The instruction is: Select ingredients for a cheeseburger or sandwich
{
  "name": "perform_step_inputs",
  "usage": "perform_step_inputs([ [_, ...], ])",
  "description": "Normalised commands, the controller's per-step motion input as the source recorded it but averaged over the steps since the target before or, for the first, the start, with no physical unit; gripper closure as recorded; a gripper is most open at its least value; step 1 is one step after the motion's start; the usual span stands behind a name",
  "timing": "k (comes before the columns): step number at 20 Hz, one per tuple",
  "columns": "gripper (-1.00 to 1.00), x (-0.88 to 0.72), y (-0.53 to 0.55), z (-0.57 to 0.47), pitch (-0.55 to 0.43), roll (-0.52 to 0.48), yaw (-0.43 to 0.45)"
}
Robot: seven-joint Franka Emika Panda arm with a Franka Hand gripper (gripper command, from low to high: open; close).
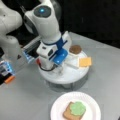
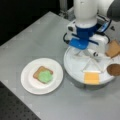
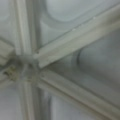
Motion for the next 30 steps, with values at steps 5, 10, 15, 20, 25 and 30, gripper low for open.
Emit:
perform_step_inputs([
  [5, -1.0, -0.15, 0.23, -0.1, -0.163, -0.032, -0.118],
  [10, -1.0, -0.18, 0.09, -0.13, -0.173, -0.023, -0.069],
  [15, -1.0, -0.2, 0.04, -0.15, -0.177, -0.016, -0.05],
  [20, -1.0, -0.2, 0.12, -0.16, -0.178, -0.083, -0.038],
  [25, -1.0, -0.16, 0.17, -0.17, -0.185, -0.111, -0.03],
  [30, -1.0, -0.1, 0.14, -0.17, -0.165, -0.088, 0.014],
])
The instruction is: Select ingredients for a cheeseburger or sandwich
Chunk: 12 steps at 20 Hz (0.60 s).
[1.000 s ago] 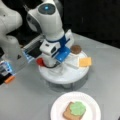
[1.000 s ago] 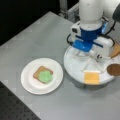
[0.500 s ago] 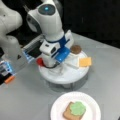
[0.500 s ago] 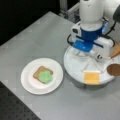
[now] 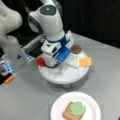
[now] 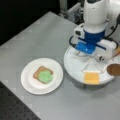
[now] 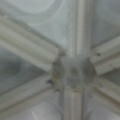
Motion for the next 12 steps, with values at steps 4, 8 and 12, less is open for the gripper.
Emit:
perform_step_inputs([
  [4, -1.0, -0.09, 0.08, -0.15, -0.136, -0.074, 0.072],
  [8, -1.0, -0.07, -0.01, -0.16, -0.14, -0.08, 0.152],
  [12, -1.0, -0.07, -0.12, -0.19, -0.145, -0.085, 0.21],
])
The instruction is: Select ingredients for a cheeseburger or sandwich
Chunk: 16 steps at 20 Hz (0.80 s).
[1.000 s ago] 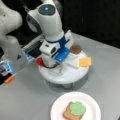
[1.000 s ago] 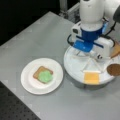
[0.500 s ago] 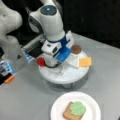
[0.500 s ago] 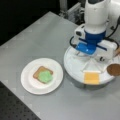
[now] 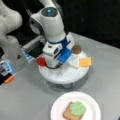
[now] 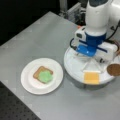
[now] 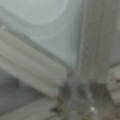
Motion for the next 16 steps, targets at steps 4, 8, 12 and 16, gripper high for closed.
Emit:
perform_step_inputs([
  [4, -1.0, -0.09, -0.17, -0.23, -0.139, -0.08, 0.249],
  [8, -1.0, -0.13, -0.13, -0.26, -0.129, -0.113, 0.264],
  [12, -1.0, -0.16, -0.07, -0.27, -0.116, -0.166, 0.322],
  [16, -1.0, -0.16, -0.02, -0.19, -0.035, -0.112, 0.417],
])
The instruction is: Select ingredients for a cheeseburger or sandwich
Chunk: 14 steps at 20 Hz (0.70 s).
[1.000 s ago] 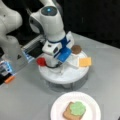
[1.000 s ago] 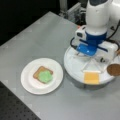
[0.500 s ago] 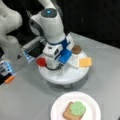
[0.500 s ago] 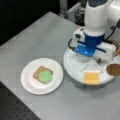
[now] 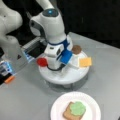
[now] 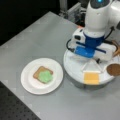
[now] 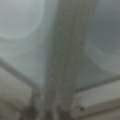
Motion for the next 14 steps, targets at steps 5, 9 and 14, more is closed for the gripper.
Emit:
perform_step_inputs([
  [5, -1.0, -0.11, -0.01, -0.14, 0.018, -0.012, 0.524],
  [9, -1.0, -0.11, 0.02, -0.11, 0.045, 0.016, 0.476],
  [14, -1.0, -0.16, 0.15, -0.03, 0.115, -0.027, 0.444],
])
